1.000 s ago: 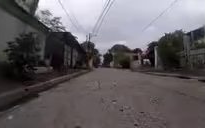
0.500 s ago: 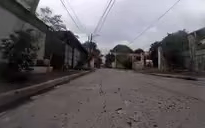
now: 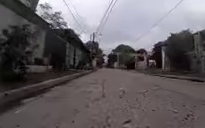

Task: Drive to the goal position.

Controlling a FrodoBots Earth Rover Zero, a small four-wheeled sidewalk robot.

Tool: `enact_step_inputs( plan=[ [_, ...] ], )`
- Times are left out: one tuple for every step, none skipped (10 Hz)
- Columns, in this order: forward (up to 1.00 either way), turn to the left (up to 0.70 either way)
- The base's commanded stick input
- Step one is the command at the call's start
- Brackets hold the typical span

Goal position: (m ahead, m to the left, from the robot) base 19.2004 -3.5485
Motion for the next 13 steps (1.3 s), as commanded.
enact_step_inputs(
  plan=[
    [0.70,-0.29],
    [0.70,-0.02],
    [0.70,0.00],
    [0.70,0.00],
    [0.70,0.00],
    [0.70,0.00],
    [0.70,0.00],
    [0.70,0.00],
    [0.70,0.00],
    [0.70,0.00],
    [0.70,0.00],
    [0.70,0.00],
    [0.70,-0.11]
  ],
)
